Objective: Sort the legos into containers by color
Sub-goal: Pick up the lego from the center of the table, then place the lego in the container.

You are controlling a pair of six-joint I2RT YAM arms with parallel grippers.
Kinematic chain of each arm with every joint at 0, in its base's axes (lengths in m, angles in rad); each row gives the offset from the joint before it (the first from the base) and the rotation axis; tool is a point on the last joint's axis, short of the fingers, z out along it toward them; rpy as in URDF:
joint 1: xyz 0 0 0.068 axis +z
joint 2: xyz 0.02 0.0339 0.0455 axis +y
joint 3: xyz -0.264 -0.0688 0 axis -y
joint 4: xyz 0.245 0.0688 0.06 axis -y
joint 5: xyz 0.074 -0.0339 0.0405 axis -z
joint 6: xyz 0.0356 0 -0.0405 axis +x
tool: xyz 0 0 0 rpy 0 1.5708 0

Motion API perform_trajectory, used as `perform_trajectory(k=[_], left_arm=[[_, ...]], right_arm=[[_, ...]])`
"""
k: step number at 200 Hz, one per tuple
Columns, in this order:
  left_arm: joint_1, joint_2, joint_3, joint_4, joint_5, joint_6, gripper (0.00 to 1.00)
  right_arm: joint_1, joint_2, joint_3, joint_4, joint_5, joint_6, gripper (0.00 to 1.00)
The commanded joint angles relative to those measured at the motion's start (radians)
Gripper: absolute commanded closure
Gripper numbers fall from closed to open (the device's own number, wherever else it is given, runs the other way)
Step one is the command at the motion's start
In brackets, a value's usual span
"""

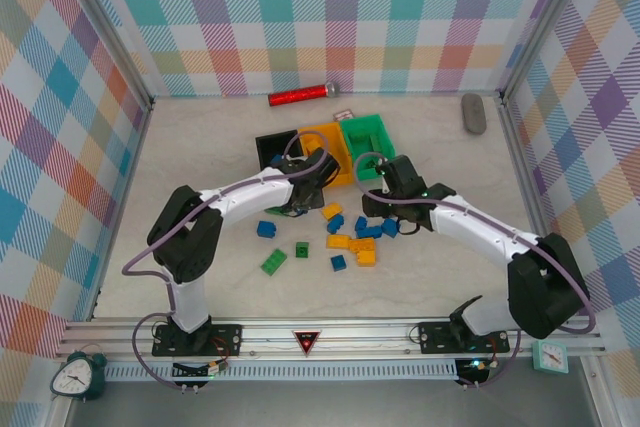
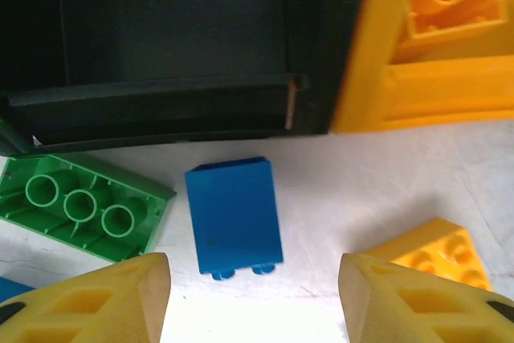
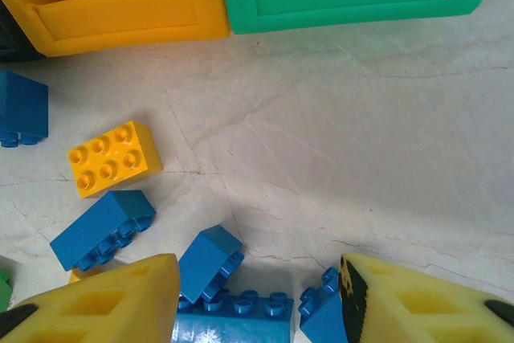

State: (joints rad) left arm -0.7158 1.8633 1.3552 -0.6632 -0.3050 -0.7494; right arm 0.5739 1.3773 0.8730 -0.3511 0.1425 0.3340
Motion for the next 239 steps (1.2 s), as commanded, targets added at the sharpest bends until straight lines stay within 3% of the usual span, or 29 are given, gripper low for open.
perform_trajectory(k=[1,69,86,109,173,239], left_arm=[[0.028,0.017,-0.010,0.040,0.063,-0.050,0.43],[0.039,0.134,0.081,-0.006,0.060,-0.063,0.43],[0.041,0.146,0.082,-0.012,0.068,-0.068,0.62],[0.041,0.134,0.070,-0.001,0.066,-0.069,0.73],[0.038,-0.053,0.030,0.042,0.008,-0.019,0.71],[0.077,-0.069,0.221,-0.061,-0.211,0.142,0.68]], right_arm=[[-0.009,-0.022,-0.032,0.060,0.013,0.004,0.45],[-0.009,-0.017,-0.081,0.127,-0.015,-0.004,0.45],[-0.010,-0.026,-0.097,0.139,-0.015,-0.004,0.45],[-0.009,-0.029,-0.107,0.149,-0.015,-0.004,0.45],[-0.009,-0.010,-0.120,0.174,-0.018,0.000,0.45],[-0.009,-0.012,-0.126,0.183,-0.032,0.009,0.45]])
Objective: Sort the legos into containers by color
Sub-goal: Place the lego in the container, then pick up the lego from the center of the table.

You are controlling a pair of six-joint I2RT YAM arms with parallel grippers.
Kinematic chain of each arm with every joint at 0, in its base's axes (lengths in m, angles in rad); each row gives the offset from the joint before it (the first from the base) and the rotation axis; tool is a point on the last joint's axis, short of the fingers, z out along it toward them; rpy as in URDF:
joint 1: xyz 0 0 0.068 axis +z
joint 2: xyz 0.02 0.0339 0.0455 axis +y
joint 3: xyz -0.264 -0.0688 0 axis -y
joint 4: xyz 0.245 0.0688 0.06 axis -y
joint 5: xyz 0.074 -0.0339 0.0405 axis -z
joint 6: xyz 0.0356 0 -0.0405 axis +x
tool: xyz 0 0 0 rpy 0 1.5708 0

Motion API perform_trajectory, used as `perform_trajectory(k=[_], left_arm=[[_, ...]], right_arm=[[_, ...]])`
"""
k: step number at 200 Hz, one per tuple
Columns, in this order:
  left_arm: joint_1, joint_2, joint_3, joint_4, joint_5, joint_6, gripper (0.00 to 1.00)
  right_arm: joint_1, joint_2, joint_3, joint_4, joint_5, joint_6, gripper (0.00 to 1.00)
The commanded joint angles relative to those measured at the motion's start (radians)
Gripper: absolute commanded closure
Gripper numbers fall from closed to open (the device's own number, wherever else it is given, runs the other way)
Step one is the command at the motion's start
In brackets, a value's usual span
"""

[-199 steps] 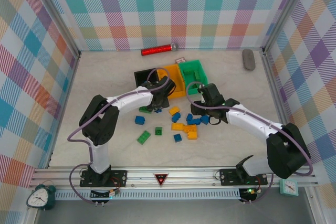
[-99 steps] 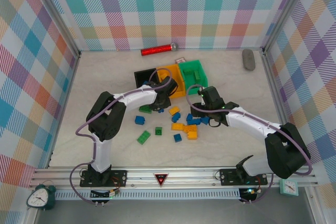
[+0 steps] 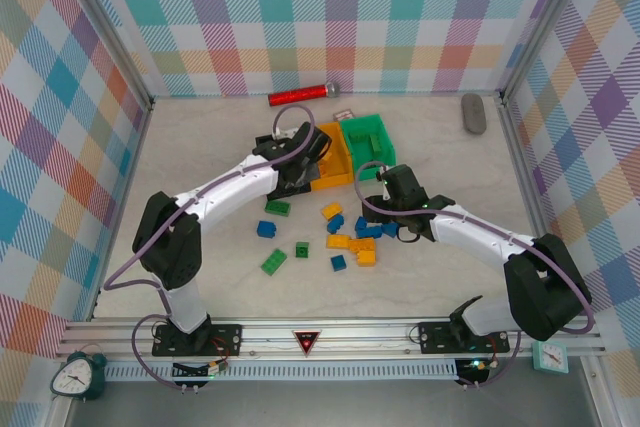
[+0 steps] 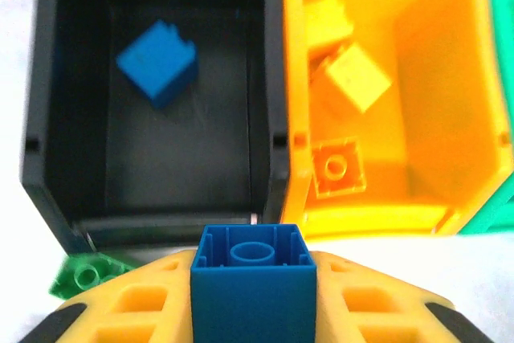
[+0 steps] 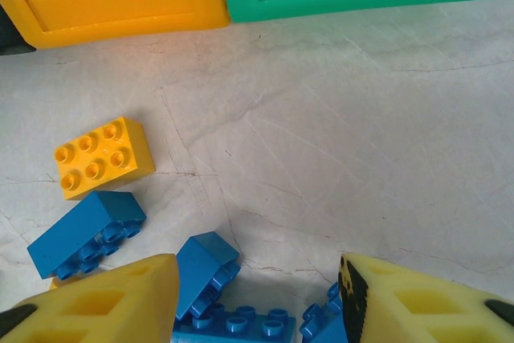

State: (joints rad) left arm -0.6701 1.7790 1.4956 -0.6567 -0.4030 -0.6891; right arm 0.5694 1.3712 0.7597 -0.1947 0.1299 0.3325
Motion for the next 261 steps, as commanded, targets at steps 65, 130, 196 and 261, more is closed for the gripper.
perform_trajectory(k=[65,130,196,261], left_arm=[[0.066,0.088,0.180,-0.129,-0.093,0.139,0.25],[0.066,-0.164,-0.169,-0.049,0.012,0.090,0.25],[0.066,-0.276,-0.436,-0.041,0.208,0.105,0.25],[0.066,-0.159,-0.415,-0.138,0.208,0.169,0.26]], right_arm=[[-0.004,-0.024,-0.034,0.036,-0.004,0.010,0.45],[-0.004,0.010,-0.023,0.049,-0.028,0.010,0.45],[-0.003,0.029,-0.019,0.060,-0.040,0.013,0.44],[-0.005,0.044,-0.014,0.062,-0.049,0.016,0.44]])
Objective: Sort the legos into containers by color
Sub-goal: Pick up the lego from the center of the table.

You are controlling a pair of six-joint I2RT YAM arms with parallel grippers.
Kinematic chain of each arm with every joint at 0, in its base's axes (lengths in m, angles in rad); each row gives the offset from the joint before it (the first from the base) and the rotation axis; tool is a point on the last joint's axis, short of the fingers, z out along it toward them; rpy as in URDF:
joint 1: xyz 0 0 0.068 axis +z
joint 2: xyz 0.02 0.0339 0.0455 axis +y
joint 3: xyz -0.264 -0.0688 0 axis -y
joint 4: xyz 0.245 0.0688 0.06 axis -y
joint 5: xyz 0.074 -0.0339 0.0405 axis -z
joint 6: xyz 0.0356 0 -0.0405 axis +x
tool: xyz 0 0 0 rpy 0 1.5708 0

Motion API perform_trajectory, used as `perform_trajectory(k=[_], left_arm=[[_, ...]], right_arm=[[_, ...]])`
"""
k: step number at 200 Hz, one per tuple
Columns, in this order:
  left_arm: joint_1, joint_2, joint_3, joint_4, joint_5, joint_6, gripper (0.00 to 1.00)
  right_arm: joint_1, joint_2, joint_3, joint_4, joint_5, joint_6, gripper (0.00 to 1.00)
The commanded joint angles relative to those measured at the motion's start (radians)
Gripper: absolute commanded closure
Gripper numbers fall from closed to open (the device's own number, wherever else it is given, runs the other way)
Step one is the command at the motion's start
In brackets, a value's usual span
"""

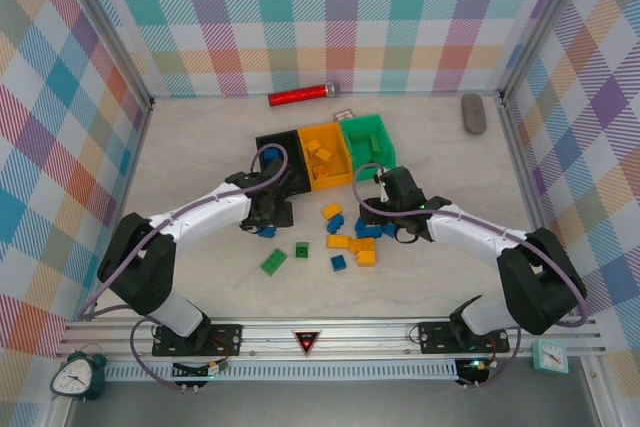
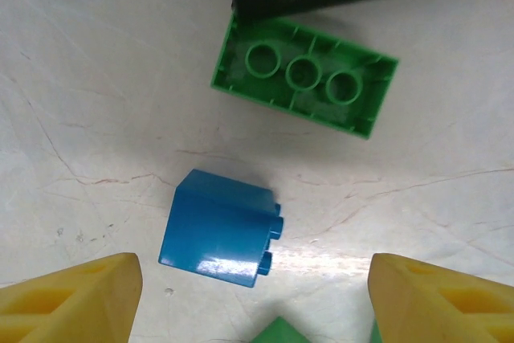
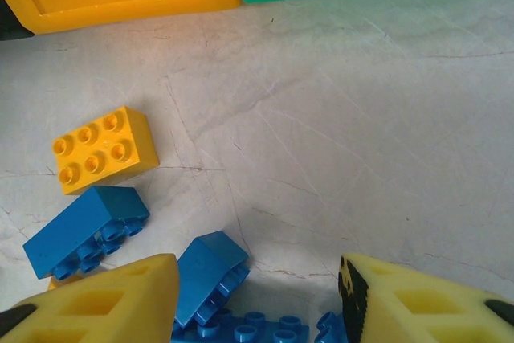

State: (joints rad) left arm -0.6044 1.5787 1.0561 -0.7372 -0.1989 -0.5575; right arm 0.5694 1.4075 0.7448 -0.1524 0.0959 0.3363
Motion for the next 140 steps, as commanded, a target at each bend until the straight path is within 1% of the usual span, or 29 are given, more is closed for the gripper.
perform_trajectory(k=[1,41,62,78,121,134,140], left_arm=[[0.000,0.043,0.025,-0.057,0.006,0.039,0.26],[0.002,0.114,0.065,-0.067,-0.006,0.083,0.26],[0.007,0.157,0.085,-0.076,-0.015,0.085,0.27],[0.008,0.160,0.079,-0.068,-0.013,0.083,0.28],[0.018,0.149,0.033,-0.031,0.023,0.068,0.32],[0.020,0.152,0.021,-0.018,0.020,0.065,0.34],[0.020,0.156,0.018,-0.015,0.021,0.066,0.38]], right_arm=[[-0.005,0.008,0.001,0.020,-0.014,0.013,0.44],[-0.004,0.008,0.001,0.020,-0.010,0.012,0.44],[-0.004,0.005,-0.001,0.018,-0.006,0.010,0.44],[-0.005,0.005,0.001,0.015,-0.001,0.008,0.44],[-0.005,-0.007,-0.004,0.014,0.013,0.004,0.44],[-0.005,-0.003,-0.001,0.008,0.012,0.002,0.44],[-0.005,-0.002,0.002,0.005,0.011,0.000,0.44]])
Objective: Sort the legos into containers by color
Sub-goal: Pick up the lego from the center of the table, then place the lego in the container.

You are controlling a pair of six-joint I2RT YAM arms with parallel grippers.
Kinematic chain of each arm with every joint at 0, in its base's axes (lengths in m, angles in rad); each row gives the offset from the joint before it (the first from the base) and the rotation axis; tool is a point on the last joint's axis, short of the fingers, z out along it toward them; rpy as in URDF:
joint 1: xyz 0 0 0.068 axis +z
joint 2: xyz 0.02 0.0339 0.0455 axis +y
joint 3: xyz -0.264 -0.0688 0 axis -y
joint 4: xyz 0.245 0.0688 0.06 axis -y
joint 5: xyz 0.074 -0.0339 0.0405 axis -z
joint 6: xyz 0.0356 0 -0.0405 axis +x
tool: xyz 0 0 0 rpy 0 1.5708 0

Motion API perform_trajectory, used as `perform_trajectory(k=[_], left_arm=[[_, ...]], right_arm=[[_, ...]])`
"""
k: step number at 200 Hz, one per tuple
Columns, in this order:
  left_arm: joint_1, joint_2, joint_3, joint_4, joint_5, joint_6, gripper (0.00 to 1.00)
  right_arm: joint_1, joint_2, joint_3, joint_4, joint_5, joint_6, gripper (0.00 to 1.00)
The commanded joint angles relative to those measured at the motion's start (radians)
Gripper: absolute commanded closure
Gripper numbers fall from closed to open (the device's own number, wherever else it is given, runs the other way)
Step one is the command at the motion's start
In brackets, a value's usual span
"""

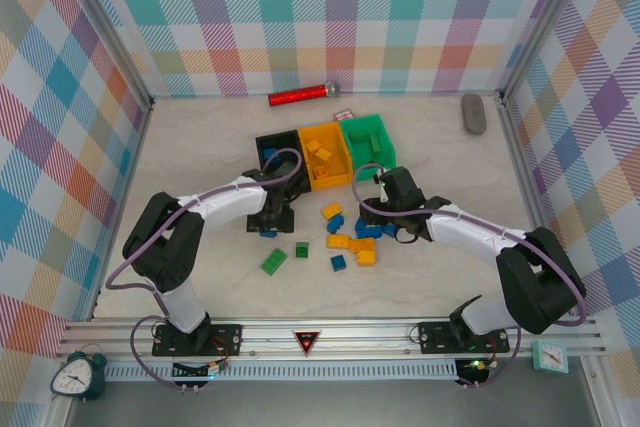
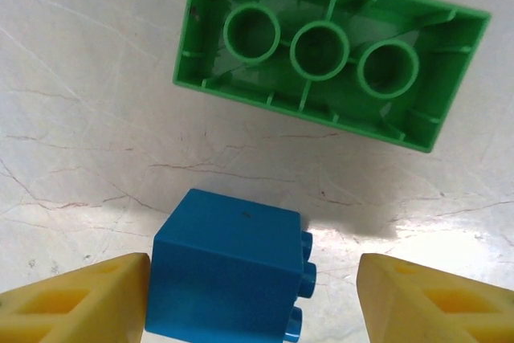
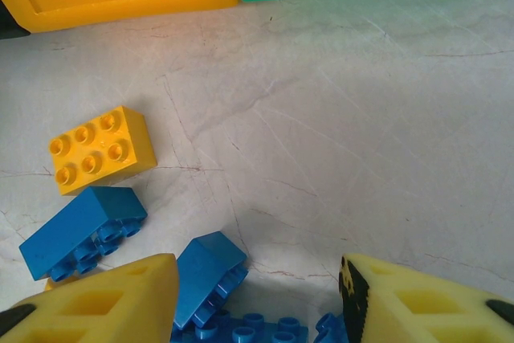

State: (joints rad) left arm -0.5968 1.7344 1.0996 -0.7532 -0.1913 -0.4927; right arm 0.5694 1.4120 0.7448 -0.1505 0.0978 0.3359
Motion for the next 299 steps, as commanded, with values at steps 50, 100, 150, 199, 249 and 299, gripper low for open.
perform_trajectory(k=[50,100,150,199,249,299], left_arm=[[0.012,-0.036,-0.015,-0.004,0.028,-0.015,0.52],[0.012,-0.188,0.029,-0.019,0.025,-0.013,0.56],[0.016,-0.171,0.218,-0.046,-0.092,0.018,0.54],[0.047,-0.011,0.436,-0.076,-0.194,0.033,0.40],[0.060,-0.042,0.367,-0.004,-0.067,0.029,0.28],[0.043,-0.262,0.049,0.161,0.146,0.060,0.29]], right_arm=[[-0.005,-0.002,0.003,0.002,0.016,0.000,0.44],[-0.005,0.007,0.004,0.008,0.011,0.003,0.44],[-0.005,0.021,0.007,0.017,-0.006,0.007,0.43],[-0.004,0.016,0.008,0.011,-0.024,0.005,0.43],[-0.005,0.007,-0.002,0.017,-0.016,0.005,0.43],[-0.005,0.028,-0.001,0.039,-0.030,0.017,0.43]])
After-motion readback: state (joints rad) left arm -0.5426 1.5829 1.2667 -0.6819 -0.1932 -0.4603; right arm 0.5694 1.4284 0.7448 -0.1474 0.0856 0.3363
